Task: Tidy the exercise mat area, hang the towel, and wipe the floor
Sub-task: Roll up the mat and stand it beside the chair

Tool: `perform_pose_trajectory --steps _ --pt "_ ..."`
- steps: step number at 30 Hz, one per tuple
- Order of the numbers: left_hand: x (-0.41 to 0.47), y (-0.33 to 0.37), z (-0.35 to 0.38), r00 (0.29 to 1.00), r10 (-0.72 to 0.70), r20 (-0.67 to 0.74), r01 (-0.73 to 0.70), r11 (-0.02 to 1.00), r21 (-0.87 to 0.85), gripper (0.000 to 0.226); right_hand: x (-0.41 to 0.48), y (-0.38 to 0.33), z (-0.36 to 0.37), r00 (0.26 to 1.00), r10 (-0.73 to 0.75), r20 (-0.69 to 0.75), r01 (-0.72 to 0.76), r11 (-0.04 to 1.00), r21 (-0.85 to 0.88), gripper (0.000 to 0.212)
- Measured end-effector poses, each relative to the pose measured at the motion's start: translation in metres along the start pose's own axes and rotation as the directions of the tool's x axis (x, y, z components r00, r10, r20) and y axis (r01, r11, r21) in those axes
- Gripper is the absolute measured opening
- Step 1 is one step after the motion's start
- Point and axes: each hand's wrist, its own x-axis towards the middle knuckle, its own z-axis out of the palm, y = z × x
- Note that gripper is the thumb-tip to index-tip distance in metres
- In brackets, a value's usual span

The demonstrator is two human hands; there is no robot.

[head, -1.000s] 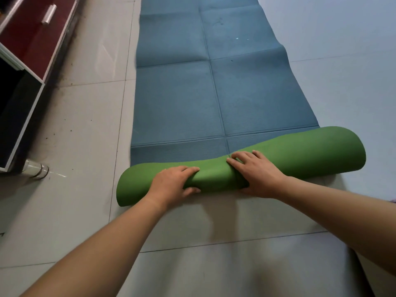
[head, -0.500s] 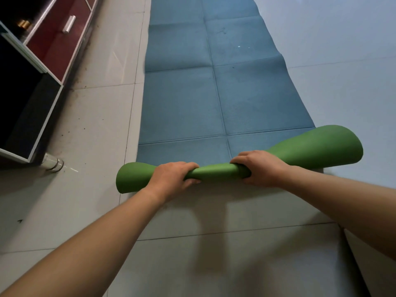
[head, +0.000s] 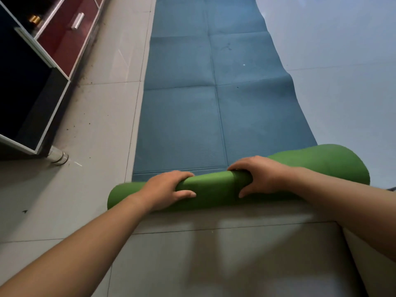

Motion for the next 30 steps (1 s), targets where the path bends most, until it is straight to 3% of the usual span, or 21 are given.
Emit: perform_pose_trajectory --steps 3,10,16,23,30 --pt "0.015 -0.004 0.005 0.984 0.013 -0.177 -0.003 0.998 0.061 0.078 0.004 0.009 0.001 0.993 0.019 -0.115 -0.018 1.0 0.007 0.078" --pt "0.03 -0.005 0.02 0.932 0.078 -0.354 -0.015 0.984 0.178 0.051 0.01 0.017 0.017 0.978 0.073 -0.197 -0.084 0.995 -0.045 0.071" --pt "0.029 -0.013 0.016 0.985 -0.037 -0.166 0.064 0.985 0.16 0.078 0.014 0.023 0.019 0.983 0.136 -0.122 -0.15 0.983 -0.107 0.086" --pt "0.026 -0.002 0.008 0.991 -0.084 -0.109 0.098 0.987 0.127 0.06 0.013 0.021 0.016 0.989 0.109 -0.101 -0.122 0.984 -0.127 0.067" --pt "0.013 0.004 -0.001 0.989 0.017 -0.144 0.012 0.98 0.197 0.046 -0.003 0.02 0.009 0.991 0.106 -0.084 -0.108 0.994 -0.016 0.05"
